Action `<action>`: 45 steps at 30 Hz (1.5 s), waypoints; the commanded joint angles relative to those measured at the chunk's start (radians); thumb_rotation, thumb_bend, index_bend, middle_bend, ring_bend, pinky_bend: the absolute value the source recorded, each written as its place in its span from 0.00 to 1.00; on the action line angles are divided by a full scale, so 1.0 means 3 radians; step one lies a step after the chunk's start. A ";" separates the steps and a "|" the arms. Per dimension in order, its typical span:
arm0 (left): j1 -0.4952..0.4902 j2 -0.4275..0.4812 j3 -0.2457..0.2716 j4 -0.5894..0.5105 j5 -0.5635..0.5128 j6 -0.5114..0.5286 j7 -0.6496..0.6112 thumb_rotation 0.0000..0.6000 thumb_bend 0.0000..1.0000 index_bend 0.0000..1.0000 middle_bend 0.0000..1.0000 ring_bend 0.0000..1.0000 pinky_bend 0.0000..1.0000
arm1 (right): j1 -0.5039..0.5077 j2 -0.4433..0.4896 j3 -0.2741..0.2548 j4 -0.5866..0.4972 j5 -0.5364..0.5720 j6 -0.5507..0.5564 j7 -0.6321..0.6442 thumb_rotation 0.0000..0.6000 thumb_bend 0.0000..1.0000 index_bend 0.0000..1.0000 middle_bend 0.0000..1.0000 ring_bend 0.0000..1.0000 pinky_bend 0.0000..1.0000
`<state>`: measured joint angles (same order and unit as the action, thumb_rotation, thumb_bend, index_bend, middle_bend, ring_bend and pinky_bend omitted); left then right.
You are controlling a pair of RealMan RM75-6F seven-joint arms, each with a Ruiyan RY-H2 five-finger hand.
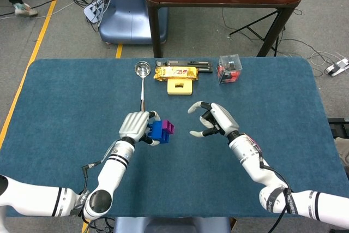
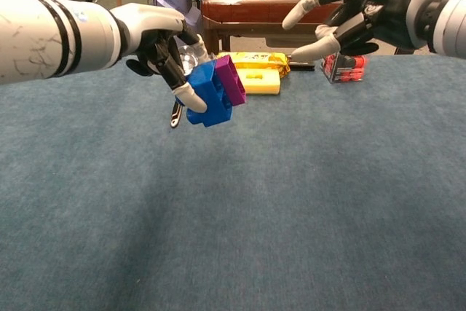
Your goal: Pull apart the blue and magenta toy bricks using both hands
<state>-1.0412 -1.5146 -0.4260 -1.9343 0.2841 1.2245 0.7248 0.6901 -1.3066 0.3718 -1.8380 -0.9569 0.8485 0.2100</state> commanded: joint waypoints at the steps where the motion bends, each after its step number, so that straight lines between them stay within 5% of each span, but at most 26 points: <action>1: -0.0054 0.0063 -0.0123 -0.0045 -0.0184 -0.0073 -0.0090 1.00 0.00 0.64 1.00 1.00 1.00 | 0.0138 0.0159 0.0072 -0.0094 0.0204 -0.0154 -0.0112 1.00 0.00 0.42 1.00 1.00 1.00; 16: -0.0209 0.0021 -0.0362 -0.0046 -0.0473 0.0131 -0.0402 1.00 0.00 0.64 1.00 1.00 1.00 | 0.0642 0.0544 0.0152 -0.0199 0.1088 -0.0460 -0.0271 1.00 0.00 0.42 1.00 1.00 1.00; 45: -0.0315 0.0048 -0.0363 -0.0093 -0.0516 0.0190 -0.0515 1.00 0.00 0.64 1.00 1.00 1.00 | 0.0964 0.0454 0.0006 -0.0061 0.1355 -0.0369 -0.0394 1.00 0.05 0.46 1.00 1.00 1.00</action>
<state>-1.1357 -1.5003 -0.5349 -1.9621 0.1292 1.2815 0.5704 0.9790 -1.1704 0.3737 -1.8564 -0.5502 0.7377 0.0918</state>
